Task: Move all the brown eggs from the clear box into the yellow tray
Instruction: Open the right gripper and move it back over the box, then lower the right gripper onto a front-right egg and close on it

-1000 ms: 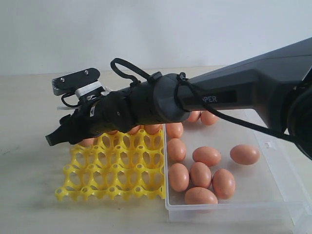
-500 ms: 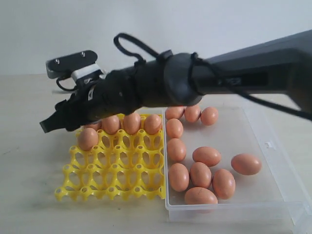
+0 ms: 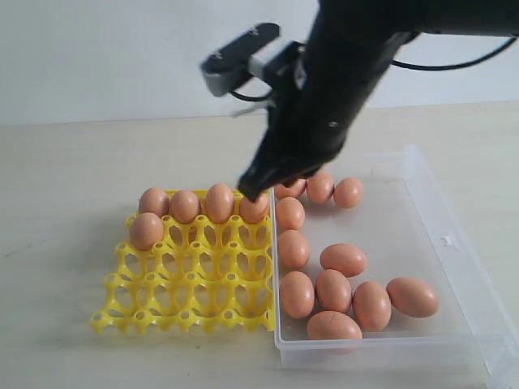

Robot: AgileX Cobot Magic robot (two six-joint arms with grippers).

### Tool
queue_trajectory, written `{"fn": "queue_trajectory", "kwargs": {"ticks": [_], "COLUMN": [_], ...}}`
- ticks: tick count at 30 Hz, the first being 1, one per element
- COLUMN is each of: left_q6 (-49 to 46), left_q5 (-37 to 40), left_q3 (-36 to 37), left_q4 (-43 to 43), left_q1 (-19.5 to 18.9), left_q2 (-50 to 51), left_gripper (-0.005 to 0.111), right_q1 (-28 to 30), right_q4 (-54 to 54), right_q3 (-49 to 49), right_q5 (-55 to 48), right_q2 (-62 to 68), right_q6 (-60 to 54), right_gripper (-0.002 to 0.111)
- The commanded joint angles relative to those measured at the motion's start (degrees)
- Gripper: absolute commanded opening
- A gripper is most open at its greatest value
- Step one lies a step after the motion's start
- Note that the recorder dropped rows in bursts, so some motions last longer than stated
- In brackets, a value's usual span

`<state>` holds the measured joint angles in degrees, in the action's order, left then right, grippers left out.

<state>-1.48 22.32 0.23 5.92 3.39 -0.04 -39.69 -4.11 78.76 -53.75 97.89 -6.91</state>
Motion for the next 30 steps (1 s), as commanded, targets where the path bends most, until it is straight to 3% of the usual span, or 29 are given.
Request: {"fn": "queue_trajectory", "kwargs": {"ticks": [1, 6, 14, 24, 30], "left_q6": [0.1, 0.1, 0.1, 0.1, 0.1], "left_q5": [-0.5, -0.5, -0.5, -0.5, -0.5], "left_q3": [-0.2, -0.2, -0.2, -0.2, -0.2], "left_q4": [-0.1, -0.1, -0.1, -0.1, -0.1], "left_q1": [-0.1, -0.1, -0.1, -0.1, -0.1], "left_q2": [0.0, 0.0, 0.0, 0.0, 0.0], "left_gripper": [0.000, 0.000, 0.000, 0.000, 0.000], "right_q1": [7.2, 13.3, 15.5, 15.4, 15.6], "right_q4": [-0.9, -0.9, -0.9, 0.9, 0.5], "right_q3": [-6.4, -10.0, -10.5, -10.5, -10.5], "right_q5": [-2.0, 1.0, -0.3, 5.7, -2.1], "right_q2": [-1.5, 0.0, 4.3, 8.2, 8.0], "right_q6": [-0.8, -2.5, 2.0, 6.9, 9.1], "right_gripper": [0.001, 0.013, 0.046, 0.047, 0.047]}}
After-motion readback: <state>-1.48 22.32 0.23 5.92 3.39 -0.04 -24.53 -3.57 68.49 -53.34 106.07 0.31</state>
